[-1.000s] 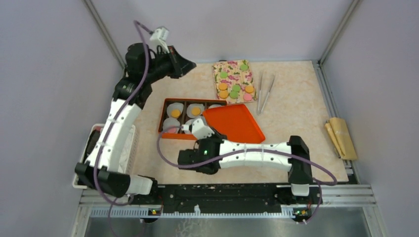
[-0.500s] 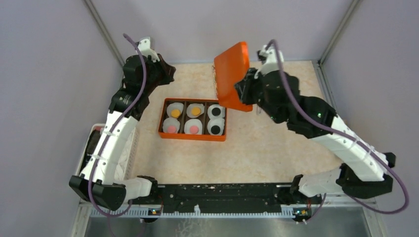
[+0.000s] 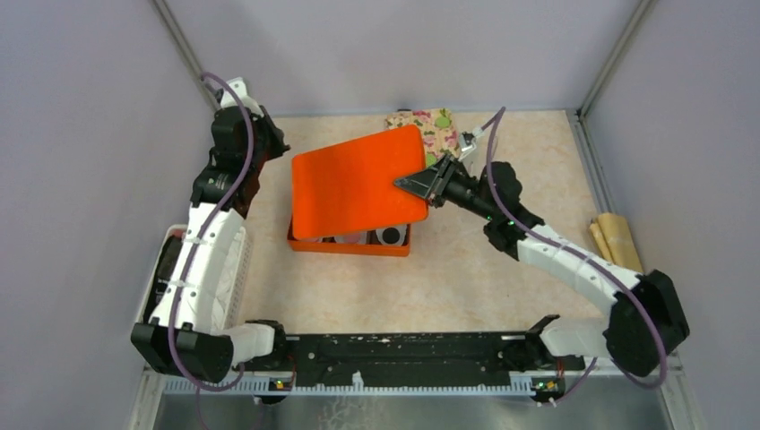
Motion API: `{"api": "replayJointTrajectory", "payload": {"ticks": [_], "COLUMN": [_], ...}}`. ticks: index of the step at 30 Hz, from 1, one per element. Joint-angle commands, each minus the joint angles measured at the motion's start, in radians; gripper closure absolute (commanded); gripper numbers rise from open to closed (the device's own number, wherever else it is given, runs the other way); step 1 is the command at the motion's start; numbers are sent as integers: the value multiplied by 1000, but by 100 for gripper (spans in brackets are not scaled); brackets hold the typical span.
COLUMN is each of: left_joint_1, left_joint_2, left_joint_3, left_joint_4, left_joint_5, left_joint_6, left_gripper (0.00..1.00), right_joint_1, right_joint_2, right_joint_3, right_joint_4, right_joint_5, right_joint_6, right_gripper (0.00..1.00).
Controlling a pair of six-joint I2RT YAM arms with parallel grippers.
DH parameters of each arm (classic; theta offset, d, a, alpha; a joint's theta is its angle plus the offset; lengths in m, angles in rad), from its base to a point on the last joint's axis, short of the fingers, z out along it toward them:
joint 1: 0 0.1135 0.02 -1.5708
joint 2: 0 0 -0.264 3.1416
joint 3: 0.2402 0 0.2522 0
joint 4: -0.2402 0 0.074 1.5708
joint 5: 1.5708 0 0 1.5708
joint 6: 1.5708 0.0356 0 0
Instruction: Pack the cookies
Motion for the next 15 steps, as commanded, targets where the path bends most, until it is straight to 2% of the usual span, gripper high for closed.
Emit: {"api": "replayJointTrajectory", "payload": {"ticks": [1, 6, 15], "left_joint_1": [31, 37, 37], "left_joint_2": [-35, -63, -119], "left_joint_3": [-131, -282, -459], "left_joint_4": [67, 173, 223], "left_joint_5": [38, 118, 88], "left_joint_6": [-49, -81, -73], "left_gripper": [100, 100, 100], "right_joint_1": [-22, -22, -22], "right_joint_2": [110, 296, 575], "right_joint_3": [-67, -88, -74], "right_joint_4": [722, 902, 1058], "right_joint_5": [-172, -146, -80], "right_joint_6": [346, 391, 409], "right_gripper": [100, 100, 100]}}
